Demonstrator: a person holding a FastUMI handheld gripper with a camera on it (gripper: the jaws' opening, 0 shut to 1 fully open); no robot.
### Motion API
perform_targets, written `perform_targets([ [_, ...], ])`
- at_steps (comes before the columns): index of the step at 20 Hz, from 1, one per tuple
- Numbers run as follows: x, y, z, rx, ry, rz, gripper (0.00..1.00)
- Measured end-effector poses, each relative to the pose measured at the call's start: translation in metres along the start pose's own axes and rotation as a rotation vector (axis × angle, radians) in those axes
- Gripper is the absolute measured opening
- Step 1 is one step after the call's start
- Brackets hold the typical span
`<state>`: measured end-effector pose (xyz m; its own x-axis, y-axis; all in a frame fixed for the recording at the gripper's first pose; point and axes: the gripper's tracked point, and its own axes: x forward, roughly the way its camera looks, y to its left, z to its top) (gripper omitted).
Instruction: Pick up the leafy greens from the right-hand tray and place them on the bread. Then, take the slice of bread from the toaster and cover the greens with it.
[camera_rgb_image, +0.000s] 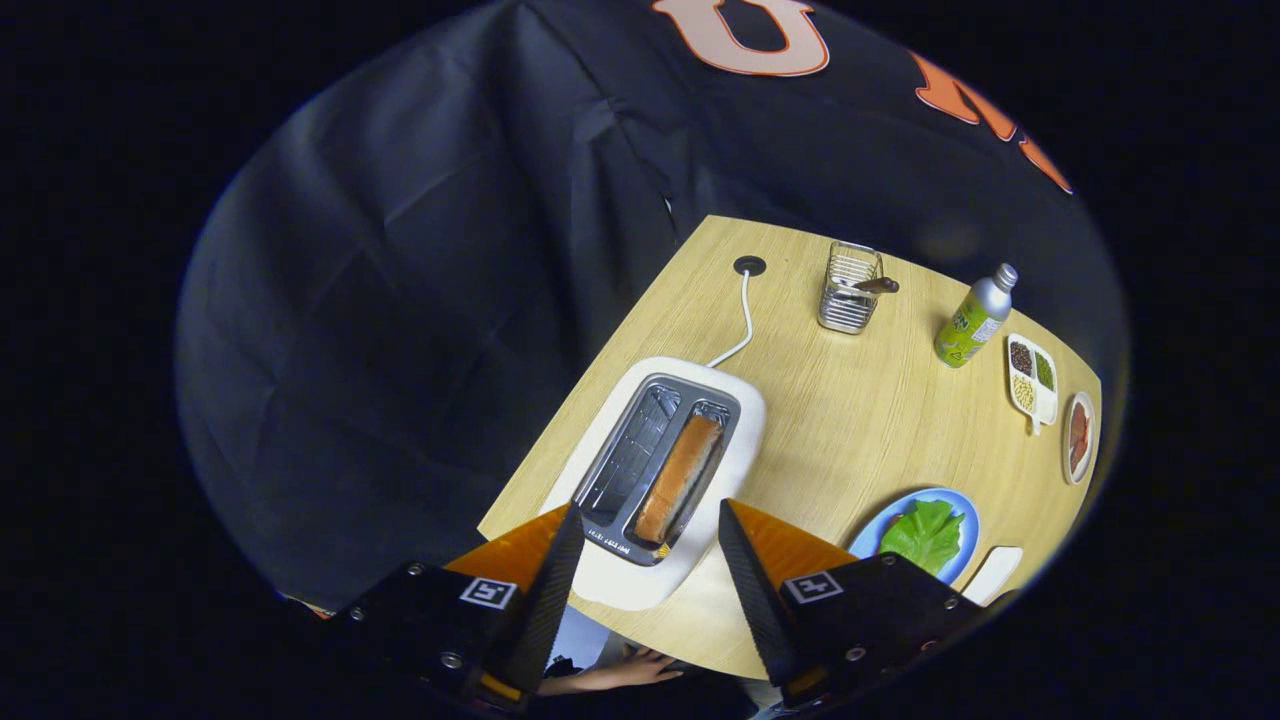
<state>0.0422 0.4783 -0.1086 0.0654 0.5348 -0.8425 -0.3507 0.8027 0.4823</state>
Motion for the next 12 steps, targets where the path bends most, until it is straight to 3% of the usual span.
perform_targets([
  [6, 0.025, -0.006, -0.004, 0.047, 0.066, -0.067, 0.65],
  [12, 0.043, -0.014, 0.000, 0.105, 0.089, -0.113, 0.40],
])
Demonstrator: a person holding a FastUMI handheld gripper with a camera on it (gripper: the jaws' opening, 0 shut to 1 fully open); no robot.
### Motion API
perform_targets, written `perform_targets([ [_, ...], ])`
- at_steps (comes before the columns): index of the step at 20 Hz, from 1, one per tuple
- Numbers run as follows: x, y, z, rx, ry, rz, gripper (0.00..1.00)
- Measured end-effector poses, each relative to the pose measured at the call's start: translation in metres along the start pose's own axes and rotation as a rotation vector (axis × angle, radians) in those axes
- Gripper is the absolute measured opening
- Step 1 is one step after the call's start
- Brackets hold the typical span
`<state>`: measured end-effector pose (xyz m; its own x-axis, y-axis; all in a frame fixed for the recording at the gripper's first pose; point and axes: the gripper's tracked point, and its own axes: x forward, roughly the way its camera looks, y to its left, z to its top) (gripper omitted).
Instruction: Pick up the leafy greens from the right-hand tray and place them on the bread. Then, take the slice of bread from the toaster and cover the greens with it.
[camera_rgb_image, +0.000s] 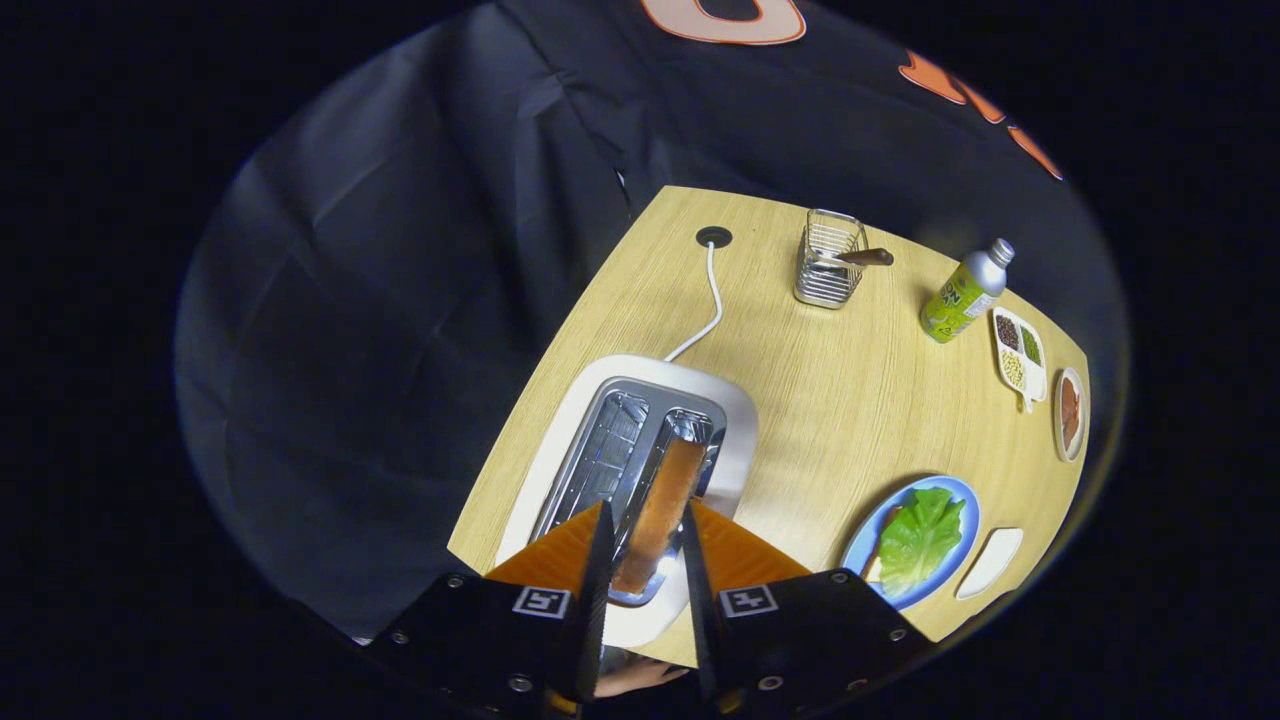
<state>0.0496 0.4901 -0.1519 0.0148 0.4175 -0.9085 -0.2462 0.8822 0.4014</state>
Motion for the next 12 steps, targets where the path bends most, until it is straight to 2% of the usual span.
perform_targets([
  [6, 0.0058, 0.0033, 0.0059, 0.025, -0.011, 0.002, 0.21],
  [12, 0.0097, 0.0035, 0.0061, 0.004, -0.024, -0.021, 0.21],
])
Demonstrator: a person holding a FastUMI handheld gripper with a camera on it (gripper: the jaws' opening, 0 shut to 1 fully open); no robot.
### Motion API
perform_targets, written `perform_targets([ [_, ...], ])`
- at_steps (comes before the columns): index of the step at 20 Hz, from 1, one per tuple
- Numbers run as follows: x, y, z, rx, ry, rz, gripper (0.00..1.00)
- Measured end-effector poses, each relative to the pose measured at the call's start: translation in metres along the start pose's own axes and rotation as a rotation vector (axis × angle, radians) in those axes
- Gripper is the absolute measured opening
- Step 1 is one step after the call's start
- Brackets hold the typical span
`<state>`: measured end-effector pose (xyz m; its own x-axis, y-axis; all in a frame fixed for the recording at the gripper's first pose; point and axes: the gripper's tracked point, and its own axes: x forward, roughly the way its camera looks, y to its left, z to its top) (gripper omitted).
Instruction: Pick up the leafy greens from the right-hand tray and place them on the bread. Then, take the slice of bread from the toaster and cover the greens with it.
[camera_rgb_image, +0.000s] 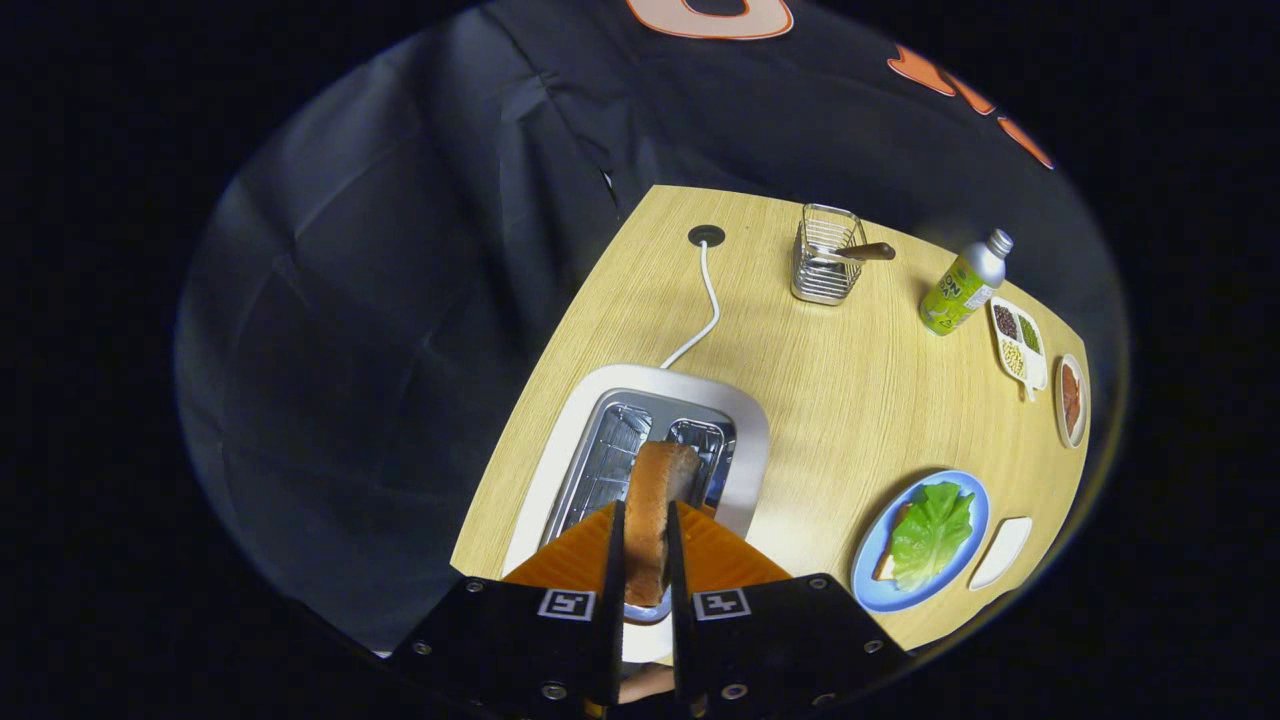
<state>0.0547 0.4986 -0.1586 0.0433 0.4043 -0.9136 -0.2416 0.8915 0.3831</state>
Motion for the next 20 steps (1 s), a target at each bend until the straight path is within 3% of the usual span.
perform_targets([
  [2, -0.004, -0.003, 0.001, -0.001, -0.014, -0.004, 0.21],
  [3, -0.005, -0.003, 0.001, -0.002, -0.024, 0.005, 0.15],
  [6, -0.015, -0.002, 0.002, -0.001, -0.050, 0.036, 0.12],
  [20, -0.085, -0.018, 0.021, 0.068, -0.216, 0.140, 0.12],
])
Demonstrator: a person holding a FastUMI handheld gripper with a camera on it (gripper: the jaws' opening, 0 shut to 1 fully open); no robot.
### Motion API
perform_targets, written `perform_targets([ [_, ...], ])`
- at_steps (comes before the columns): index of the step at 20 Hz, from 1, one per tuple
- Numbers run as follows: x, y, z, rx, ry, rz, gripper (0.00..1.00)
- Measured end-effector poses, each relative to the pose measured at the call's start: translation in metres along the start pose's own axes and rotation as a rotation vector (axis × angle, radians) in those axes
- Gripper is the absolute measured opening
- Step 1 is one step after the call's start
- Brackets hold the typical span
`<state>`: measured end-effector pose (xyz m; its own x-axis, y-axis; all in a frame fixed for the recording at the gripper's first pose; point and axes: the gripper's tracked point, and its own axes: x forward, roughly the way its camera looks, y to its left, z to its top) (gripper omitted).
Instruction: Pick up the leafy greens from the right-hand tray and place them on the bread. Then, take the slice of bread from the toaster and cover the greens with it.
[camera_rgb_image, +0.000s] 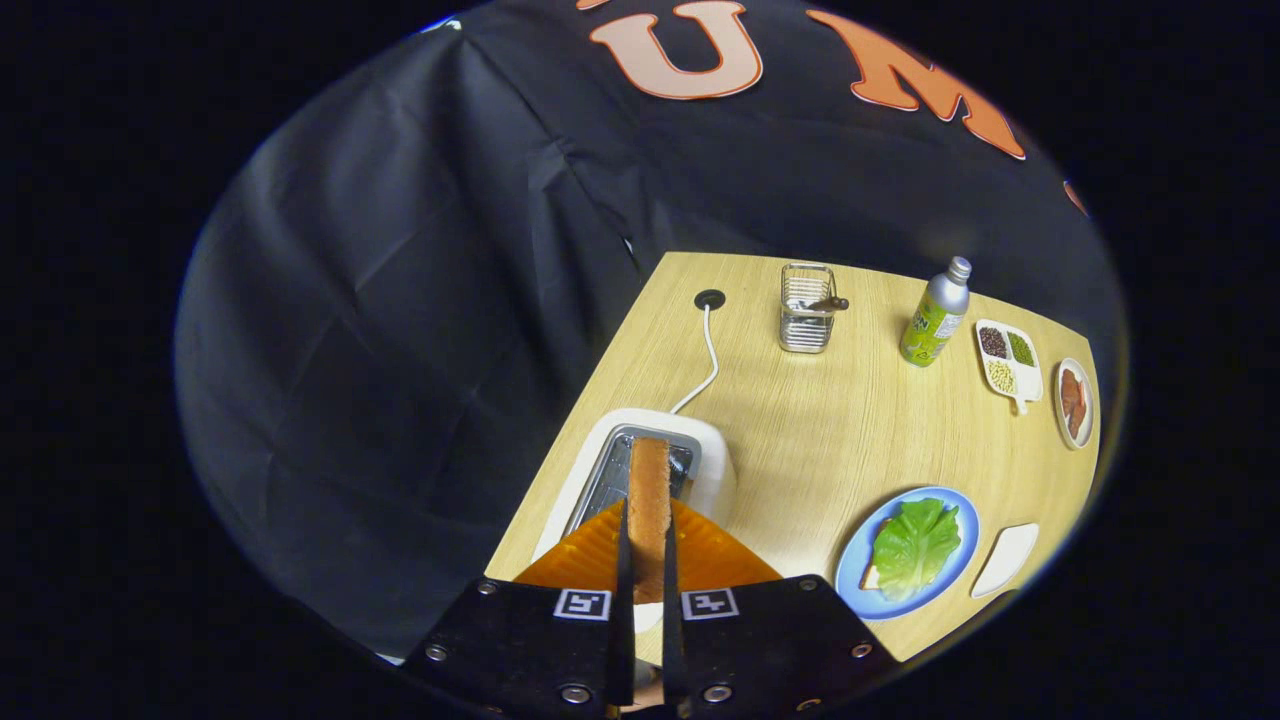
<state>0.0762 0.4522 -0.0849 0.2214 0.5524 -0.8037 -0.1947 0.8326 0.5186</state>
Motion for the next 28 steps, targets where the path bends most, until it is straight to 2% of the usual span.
perform_targets([
  [6, -0.041, -0.007, 0.015, 0.007, -0.086, 0.047, 0.11],
  [14, -0.085, -0.035, 0.012, 0.009, -0.166, 0.106, 0.11],
  [22, -0.097, -0.093, 0.000, 0.103, -0.220, 0.171, 0.11],
  [28, -0.099, -0.120, -0.010, 0.156, -0.250, 0.232, 0.11],
])
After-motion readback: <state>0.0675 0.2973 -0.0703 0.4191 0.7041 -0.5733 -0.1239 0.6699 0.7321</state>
